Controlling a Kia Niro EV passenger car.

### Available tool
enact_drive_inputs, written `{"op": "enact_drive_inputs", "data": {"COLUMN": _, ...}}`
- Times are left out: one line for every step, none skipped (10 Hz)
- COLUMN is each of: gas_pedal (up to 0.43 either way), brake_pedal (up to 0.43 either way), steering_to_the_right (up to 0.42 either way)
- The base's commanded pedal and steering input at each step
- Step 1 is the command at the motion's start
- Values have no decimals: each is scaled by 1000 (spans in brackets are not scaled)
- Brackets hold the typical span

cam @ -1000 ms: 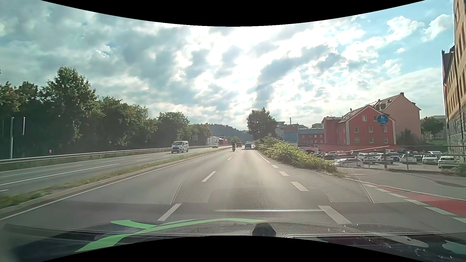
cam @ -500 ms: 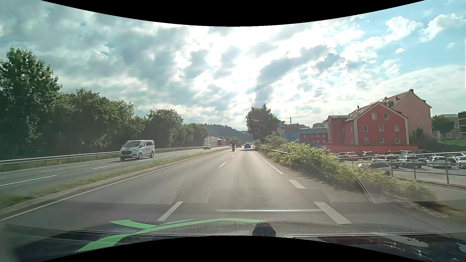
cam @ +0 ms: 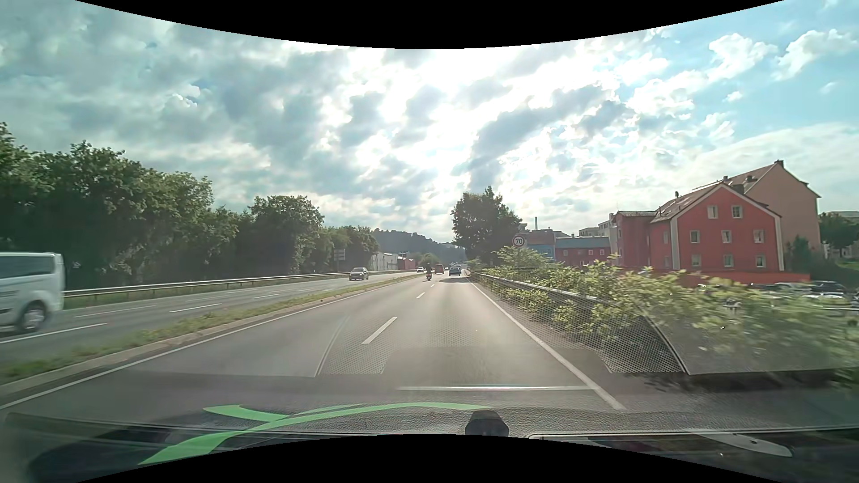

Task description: Follow the waypoints while adhering to traffic rules and regulations

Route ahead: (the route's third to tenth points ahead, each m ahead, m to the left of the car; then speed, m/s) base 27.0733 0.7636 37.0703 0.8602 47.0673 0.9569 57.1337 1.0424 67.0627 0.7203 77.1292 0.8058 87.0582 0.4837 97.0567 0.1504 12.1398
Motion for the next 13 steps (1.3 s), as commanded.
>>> {"op": "enact_drive_inputs", "data": {"gas_pedal": 248, "brake_pedal": 0, "steering_to_the_right": 2}}
{"op": "enact_drive_inputs", "data": {"gas_pedal": 240, "brake_pedal": 0, "steering_to_the_right": 3}}
{"op": "enact_drive_inputs", "data": {"gas_pedal": 240, "brake_pedal": 0, "steering_to_the_right": 3}}
{"op": "enact_drive_inputs", "data": {"gas_pedal": 240, "brake_pedal": 0, "steering_to_the_right": 2}}
{"op": "enact_drive_inputs", "data": {"gas_pedal": 228, "brake_pedal": 0, "steering_to_the_right": 1}}
{"op": "enact_drive_inputs", "data": {"gas_pedal": 197, "brake_pedal": 0, "steering_to_the_right": -3}}
{"op": "enact_drive_inputs", "data": {"gas_pedal": 177, "brake_pedal": 0, "steering_to_the_right": -8}}
{"op": "enact_drive_inputs", "data": {"gas_pedal": 177, "brake_pedal": 0, "steering_to_the_right": -8}}
{"op": "enact_drive_inputs", "data": {"gas_pedal": 177, "brake_pedal": 0, "steering_to_the_right": -8}}
{"op": "enact_drive_inputs", "data": {"gas_pedal": 177, "brake_pedal": 0, "steering_to_the_right": -8}}
{"op": "enact_drive_inputs", "data": {"gas_pedal": 177, "brake_pedal": 0, "steering_to_the_right": -7}}
{"op": "enact_drive_inputs", "data": {"gas_pedal": 177, "brake_pedal": 0, "steering_to_the_right": -5}}
{"op": "enact_drive_inputs", "data": {"gas_pedal": 177, "brake_pedal": 0, "steering_to_the_right": -4}}
